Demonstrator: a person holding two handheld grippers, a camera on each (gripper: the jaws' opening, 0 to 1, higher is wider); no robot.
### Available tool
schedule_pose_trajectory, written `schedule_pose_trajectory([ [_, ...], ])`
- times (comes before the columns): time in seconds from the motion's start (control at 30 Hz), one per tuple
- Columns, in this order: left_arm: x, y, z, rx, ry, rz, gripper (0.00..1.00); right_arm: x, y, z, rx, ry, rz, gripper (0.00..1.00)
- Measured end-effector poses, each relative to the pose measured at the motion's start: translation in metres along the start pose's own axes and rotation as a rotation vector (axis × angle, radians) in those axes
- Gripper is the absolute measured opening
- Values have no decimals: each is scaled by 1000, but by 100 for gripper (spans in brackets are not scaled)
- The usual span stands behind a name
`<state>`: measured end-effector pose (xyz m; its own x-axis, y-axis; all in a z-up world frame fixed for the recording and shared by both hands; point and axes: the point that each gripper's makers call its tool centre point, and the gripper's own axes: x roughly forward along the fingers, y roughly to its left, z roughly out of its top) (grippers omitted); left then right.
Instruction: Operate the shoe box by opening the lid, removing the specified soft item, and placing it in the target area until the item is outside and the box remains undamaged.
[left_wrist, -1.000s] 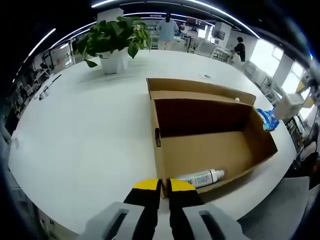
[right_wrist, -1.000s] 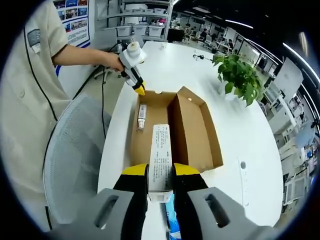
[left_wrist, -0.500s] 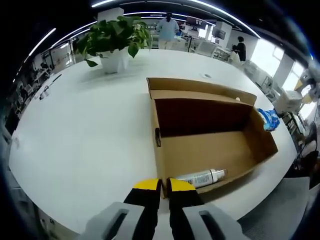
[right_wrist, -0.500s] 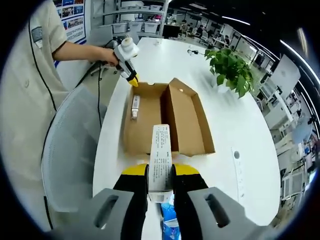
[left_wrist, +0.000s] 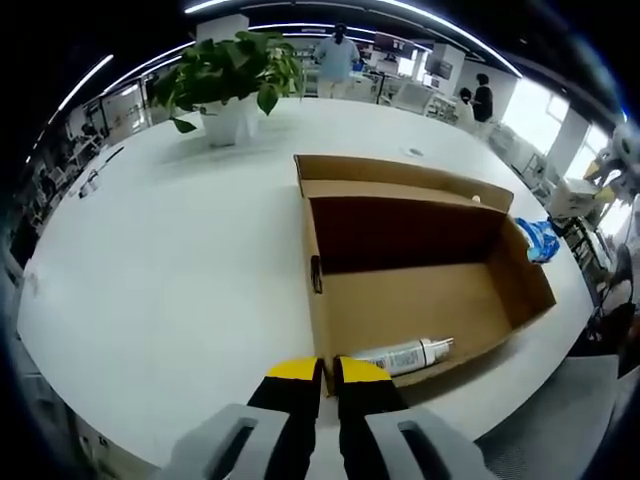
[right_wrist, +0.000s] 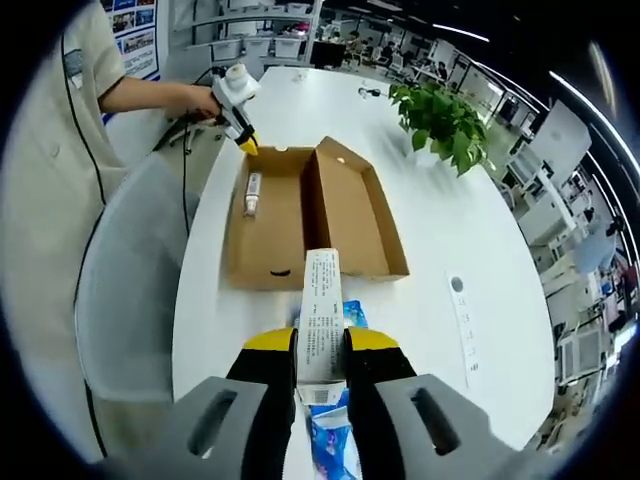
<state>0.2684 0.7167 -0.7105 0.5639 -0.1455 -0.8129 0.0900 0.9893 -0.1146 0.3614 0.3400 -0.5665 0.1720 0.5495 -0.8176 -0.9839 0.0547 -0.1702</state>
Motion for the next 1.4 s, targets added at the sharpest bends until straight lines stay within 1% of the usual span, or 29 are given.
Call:
schedule_pose_trajectory([
  [0.47, 0, 0, -1, -2, 8, -1, 5, -4, -14, -34, 21, 43, -26, 16],
  [0.97, 1, -1, -1, 6, 23, -3, 5, 3, -36, -79, 38, 99, -39, 16],
  [1.4, 2, -1, 0, 9, 42, -1, 5, 10, -58, -112, 57, 140, -39, 16],
])
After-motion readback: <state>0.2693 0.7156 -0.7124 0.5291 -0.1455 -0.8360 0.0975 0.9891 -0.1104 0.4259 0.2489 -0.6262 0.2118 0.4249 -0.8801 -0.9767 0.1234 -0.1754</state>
